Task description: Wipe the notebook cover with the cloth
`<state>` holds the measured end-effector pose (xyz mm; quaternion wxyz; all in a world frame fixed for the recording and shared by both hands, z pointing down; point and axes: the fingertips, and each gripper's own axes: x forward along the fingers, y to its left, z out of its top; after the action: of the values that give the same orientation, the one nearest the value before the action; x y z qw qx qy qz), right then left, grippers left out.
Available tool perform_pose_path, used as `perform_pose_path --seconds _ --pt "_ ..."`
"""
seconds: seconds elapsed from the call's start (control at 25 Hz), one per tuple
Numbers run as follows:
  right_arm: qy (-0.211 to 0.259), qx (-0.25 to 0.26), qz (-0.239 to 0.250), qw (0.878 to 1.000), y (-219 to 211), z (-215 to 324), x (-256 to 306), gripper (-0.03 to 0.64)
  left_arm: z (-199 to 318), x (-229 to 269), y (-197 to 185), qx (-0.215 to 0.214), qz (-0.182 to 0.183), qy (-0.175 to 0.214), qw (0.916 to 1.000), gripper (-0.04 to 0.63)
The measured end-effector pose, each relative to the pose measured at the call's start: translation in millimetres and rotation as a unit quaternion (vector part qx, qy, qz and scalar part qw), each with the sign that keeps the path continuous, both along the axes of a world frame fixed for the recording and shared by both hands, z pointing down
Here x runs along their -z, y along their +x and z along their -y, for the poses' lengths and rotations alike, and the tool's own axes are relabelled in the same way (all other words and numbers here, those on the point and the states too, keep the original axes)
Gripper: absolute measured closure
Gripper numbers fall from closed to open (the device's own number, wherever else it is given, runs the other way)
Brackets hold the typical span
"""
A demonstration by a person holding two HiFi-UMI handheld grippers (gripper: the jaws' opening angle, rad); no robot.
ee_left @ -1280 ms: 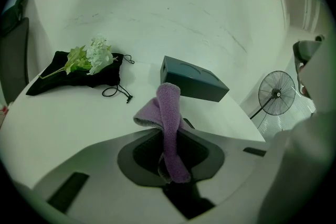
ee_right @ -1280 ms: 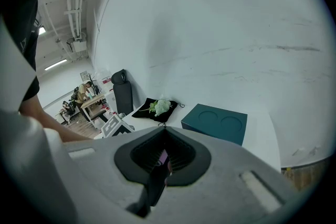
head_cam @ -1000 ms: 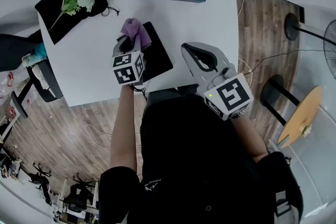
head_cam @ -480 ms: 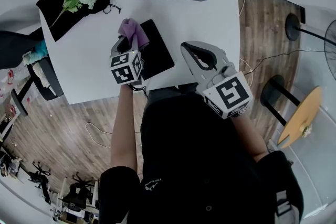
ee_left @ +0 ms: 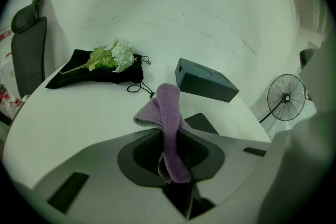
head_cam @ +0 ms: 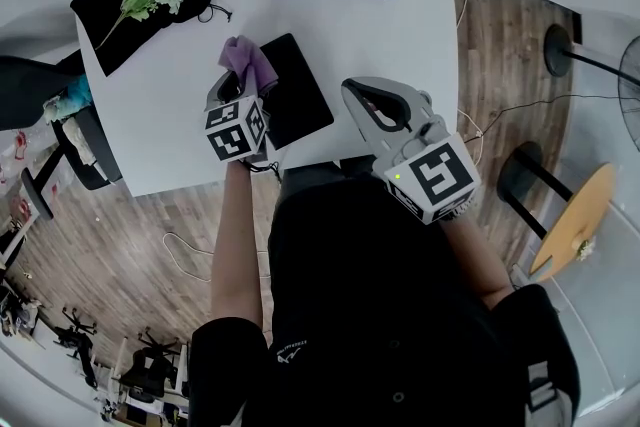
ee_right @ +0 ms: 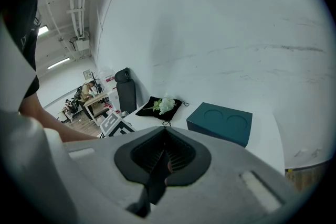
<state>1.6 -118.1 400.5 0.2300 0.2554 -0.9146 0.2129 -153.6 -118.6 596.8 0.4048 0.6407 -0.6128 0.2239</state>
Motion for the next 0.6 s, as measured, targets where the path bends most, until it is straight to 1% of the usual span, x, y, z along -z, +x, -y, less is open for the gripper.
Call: perform_pose_path --seconds 0.12,0.28,0.44,0.6 --pt "0.000 0.002 -0.001 1.000 -1.6 -1.6 0.3 0.614 -2.3 0.1 -5.6 0.005 0.003 -0.001 1.0000 0.526" --pt "-0.005 -0.009 0.001 1.000 -0.3 -4.5 -1.6 0.614 -6.6 0.8 -13.1 0.014 0.007 -0.002 0.9999 0.526" --pt "0.001 0.002 -0.001 1.000 -3.5 -6.0 0.0 0.614 -9.8 1.0 -18.6 0.018 0.011 -0.003 0.9998 0.526" --pt "0.000 0.003 -0.002 1.000 -3.4 -7.4 -0.8 0.614 -13.5 1.8 -24.4 0.026 0.015 -0.004 0.9995 0.526"
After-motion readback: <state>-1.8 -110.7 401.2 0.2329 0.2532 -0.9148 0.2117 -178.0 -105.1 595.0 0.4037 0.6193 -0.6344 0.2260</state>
